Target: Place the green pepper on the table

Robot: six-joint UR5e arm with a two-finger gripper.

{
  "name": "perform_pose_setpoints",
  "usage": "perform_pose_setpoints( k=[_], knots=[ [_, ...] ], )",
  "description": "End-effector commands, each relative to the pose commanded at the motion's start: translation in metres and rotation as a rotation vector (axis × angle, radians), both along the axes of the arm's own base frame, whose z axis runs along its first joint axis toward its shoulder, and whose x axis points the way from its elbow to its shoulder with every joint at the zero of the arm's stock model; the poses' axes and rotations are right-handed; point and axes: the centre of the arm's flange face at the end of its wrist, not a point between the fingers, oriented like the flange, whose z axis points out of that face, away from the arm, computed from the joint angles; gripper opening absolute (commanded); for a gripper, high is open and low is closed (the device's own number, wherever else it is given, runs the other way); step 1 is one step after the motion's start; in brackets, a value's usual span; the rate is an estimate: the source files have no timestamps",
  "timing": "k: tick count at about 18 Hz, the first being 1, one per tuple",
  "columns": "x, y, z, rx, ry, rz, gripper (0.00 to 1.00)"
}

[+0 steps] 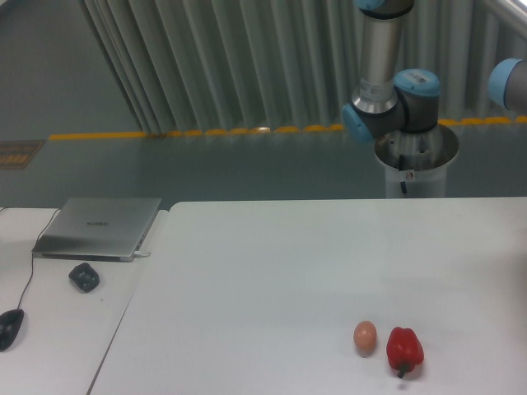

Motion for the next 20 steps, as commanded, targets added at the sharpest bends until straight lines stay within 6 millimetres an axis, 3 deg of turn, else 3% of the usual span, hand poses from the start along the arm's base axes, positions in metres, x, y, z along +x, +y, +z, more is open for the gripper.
perform_pose_setpoints(
  k=[6, 11, 14, 20],
  knots=[
    [-0.027, 0.007, -0.010, 0.020, 0.017, 0.119, 1.00],
    [-0.048, 0.026, -0.018, -0.086, 0.122, -0.131, 1.00],
    [-0.063, 0.040, -0.008, -0.068, 0.180, -0.145, 1.00],
    [-0.079, 0.045, -0.036, -0.065, 0.191, -0.142, 1.00]
  ],
)
